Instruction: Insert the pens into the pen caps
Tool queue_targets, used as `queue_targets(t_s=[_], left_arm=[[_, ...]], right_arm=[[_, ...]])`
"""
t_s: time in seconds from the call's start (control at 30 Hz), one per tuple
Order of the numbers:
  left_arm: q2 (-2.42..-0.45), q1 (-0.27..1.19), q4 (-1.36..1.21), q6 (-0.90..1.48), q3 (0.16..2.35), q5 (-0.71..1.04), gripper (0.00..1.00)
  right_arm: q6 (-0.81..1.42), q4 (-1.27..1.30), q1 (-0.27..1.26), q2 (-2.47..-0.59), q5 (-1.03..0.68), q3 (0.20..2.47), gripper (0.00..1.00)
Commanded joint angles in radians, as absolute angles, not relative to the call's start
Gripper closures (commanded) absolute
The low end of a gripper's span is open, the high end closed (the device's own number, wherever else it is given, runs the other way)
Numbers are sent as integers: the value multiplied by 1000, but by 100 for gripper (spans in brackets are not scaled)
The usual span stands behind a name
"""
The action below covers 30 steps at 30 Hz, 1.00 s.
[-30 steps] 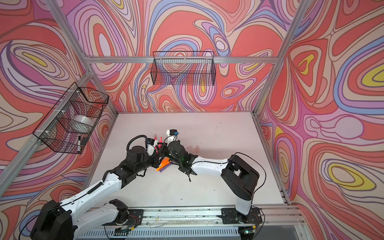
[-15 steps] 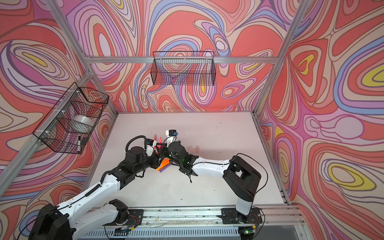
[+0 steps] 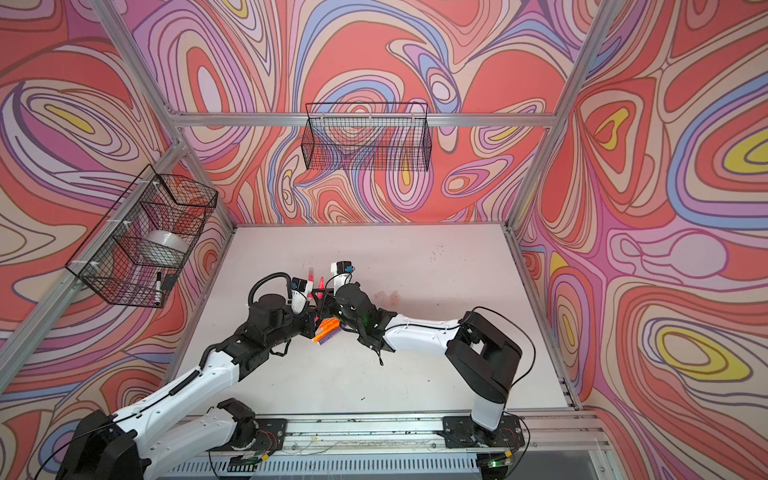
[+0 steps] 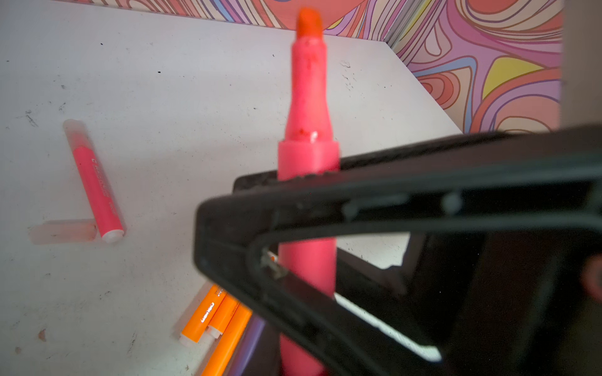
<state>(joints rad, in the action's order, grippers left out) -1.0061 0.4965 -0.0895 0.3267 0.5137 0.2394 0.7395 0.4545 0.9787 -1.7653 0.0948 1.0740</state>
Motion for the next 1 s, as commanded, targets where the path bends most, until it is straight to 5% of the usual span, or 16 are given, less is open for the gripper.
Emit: queue_targets(t_s=[0.0, 0.07, 0.17, 0.97], left_arm=[[-1009, 505, -250, 310, 525, 325, 100], [-1009, 505, -257, 310, 525, 331, 100], [-1008, 505, -270, 310, 481, 343, 100], [-1003, 505, -290, 299, 429, 351, 100]], right_arm=[[733, 408, 1009, -1742, 43, 1037, 73], [738, 420, 1009, -1729, 45, 1026, 60], [746, 435, 1009, -1712, 58, 1010, 53], [773, 411, 935, -1697, 50, 1037, 60]])
